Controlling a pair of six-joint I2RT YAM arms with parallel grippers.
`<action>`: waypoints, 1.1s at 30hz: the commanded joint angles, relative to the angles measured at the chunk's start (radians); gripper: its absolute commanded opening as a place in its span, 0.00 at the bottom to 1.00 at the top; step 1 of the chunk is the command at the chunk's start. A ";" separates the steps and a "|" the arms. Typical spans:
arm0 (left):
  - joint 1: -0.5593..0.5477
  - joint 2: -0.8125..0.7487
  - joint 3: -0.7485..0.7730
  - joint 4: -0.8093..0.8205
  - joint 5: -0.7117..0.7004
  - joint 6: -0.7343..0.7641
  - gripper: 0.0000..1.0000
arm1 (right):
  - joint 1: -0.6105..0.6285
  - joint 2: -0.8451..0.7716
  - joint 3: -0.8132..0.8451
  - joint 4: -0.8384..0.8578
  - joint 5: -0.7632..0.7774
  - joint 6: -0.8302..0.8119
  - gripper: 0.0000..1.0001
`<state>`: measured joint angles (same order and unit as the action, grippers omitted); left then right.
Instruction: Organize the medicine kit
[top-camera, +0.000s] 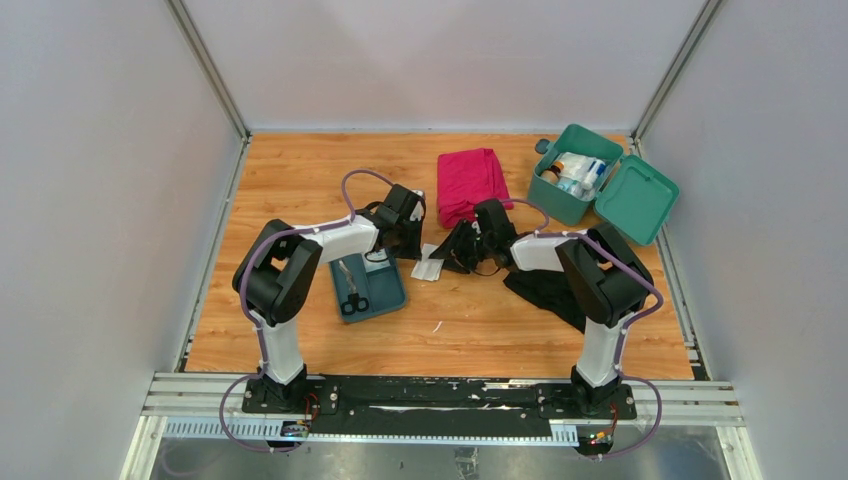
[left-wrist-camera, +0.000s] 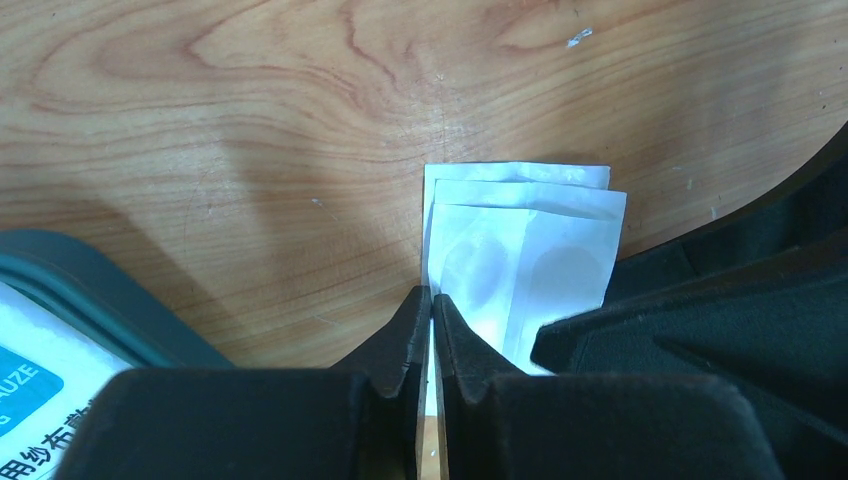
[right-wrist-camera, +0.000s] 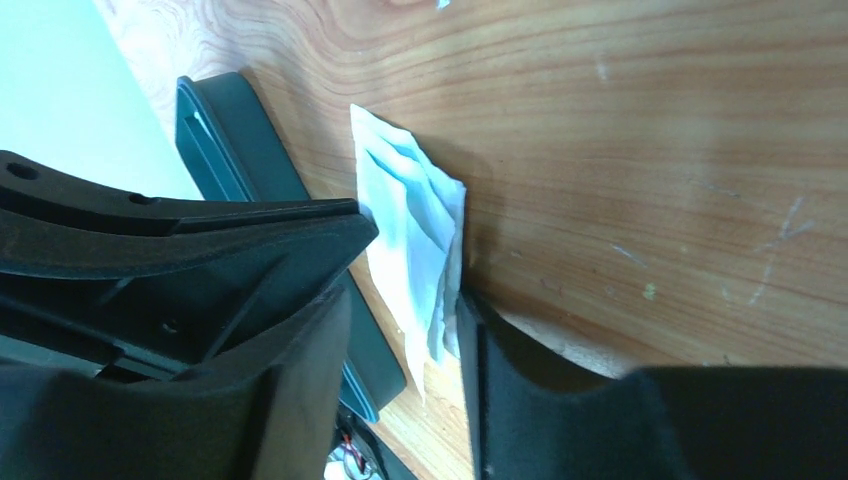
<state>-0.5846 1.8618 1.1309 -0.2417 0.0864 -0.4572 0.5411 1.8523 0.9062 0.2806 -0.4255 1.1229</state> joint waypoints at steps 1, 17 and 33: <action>0.002 0.011 -0.018 -0.005 0.013 -0.003 0.10 | 0.014 0.033 -0.038 -0.101 0.077 -0.054 0.44; 0.003 0.000 -0.022 0.002 0.024 -0.012 0.09 | 0.014 0.001 -0.003 -0.110 0.093 -0.132 0.16; 0.005 -0.152 0.105 -0.118 -0.027 -0.006 0.20 | 0.017 -0.111 0.066 -0.235 0.162 -0.294 0.00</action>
<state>-0.5846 1.8179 1.1587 -0.3023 0.1009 -0.4717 0.5442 1.8057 0.9302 0.1547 -0.3374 0.9207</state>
